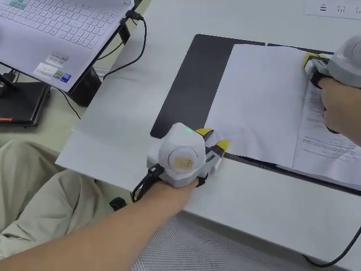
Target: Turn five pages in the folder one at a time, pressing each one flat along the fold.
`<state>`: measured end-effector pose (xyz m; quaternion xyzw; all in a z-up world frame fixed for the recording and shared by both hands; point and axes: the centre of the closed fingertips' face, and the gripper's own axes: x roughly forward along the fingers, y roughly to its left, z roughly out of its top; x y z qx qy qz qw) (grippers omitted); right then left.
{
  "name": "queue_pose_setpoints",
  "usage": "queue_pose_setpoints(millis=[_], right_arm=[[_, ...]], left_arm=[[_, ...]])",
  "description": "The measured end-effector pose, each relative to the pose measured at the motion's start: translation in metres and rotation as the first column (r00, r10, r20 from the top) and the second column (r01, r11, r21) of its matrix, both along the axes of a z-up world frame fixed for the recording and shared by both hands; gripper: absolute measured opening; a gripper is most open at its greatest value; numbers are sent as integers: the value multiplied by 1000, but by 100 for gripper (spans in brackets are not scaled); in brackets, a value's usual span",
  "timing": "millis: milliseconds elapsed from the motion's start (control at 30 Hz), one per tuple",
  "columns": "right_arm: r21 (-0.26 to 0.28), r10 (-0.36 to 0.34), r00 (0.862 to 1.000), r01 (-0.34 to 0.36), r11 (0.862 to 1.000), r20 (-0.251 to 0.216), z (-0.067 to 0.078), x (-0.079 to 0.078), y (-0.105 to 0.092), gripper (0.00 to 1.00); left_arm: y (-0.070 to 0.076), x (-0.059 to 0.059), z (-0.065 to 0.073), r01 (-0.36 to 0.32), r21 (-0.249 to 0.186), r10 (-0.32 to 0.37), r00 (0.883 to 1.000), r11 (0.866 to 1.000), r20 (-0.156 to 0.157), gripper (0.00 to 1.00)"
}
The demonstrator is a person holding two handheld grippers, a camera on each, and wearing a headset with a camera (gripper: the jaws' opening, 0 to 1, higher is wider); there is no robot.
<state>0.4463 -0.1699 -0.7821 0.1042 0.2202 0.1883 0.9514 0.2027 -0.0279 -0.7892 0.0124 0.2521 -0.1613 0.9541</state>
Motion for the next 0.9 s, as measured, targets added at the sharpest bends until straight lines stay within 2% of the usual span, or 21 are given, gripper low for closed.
queue_pose_setpoints(millis=[167,233,300,500,600,700,800,900], right_arm=[[-1,13,1000,-13,1000,6,0,-14,0,0],[-4,25,1000,-25,1000,12,6,-30,3,0],[-3,31,999,-31,1000,13,6,-36,3,0],[10,44,999,-44,999,4,17,-69,8,0],[38,47,999,-46,998,-14,14,-72,7,0],[70,34,999,-32,997,-27,16,-83,6,0],[66,25,999,-23,998,-28,16,-92,3,0],[85,34,999,-31,996,-39,16,-101,3,0]], left_arm=[[0,0,0,1,1,-1,1000,1000,0,20],[0,0,0,0,0,0,1000,1000,0,20],[0,0,1,0,0,0,1000,1000,1,20],[-1,1,-1,0,-1,0,1000,1000,3,20],[-1,2,-1,-1,-2,1,1000,1000,3,20],[-1,2,-2,0,-2,0,1000,1000,4,20],[-1,2,-2,0,-2,0,1000,1000,5,20],[-1,2,-2,0,-2,0,1000,1000,5,20]])
